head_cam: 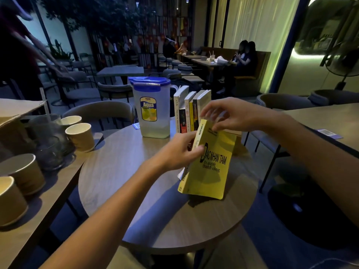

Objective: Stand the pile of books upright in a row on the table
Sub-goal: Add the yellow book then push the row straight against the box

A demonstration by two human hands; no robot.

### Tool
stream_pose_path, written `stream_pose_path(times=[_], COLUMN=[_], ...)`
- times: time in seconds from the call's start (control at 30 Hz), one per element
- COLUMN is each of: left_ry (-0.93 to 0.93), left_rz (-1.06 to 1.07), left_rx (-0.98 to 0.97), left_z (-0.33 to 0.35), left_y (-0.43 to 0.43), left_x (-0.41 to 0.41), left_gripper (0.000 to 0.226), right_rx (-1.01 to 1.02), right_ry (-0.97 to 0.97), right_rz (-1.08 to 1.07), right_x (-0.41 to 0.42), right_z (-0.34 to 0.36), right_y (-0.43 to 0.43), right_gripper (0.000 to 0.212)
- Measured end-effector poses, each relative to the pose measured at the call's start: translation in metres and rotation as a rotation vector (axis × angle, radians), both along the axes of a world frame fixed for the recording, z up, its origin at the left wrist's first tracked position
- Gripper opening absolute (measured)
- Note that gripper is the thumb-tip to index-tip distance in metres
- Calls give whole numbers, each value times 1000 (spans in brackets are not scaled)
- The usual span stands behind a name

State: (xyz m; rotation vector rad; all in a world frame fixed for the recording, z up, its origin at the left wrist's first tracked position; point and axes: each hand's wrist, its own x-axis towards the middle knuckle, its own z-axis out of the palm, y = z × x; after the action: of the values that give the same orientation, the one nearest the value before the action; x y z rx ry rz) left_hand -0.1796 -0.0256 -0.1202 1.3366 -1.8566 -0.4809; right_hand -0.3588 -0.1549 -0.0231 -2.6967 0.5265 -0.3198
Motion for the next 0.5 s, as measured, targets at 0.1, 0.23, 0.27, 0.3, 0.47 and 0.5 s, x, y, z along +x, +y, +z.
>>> stream_pose_path(times=[0.1,0.23,0.27,0.3,0.47,0.5], left_ry=[53,147,160,172,227,206], left_rz=[-27,-7,-1,7,70,66], left_rx=[-80,-198,-210,-221,-229,-192], left_z=[-12,-30,-34,-37,-41,-43], left_y=[6,10,10,9,3,2], left_x=[5,4,4,3,7,10], left_gripper=[21,26,29,31,30,28], right_rx=[-14,5,-25,-52,-49,-60], right_ry=[125,223,209,200,128,130], right_rz=[-39,-62,-64,-58,-50,-55], right_x=[-4,-7,-6,-6,-2,-2], right_z=[-1,-12,-13,-12,-5,-7], right_y=[-8,-14,-15,-14,-15,-16], right_gripper=[51,40,35,32,27,28])
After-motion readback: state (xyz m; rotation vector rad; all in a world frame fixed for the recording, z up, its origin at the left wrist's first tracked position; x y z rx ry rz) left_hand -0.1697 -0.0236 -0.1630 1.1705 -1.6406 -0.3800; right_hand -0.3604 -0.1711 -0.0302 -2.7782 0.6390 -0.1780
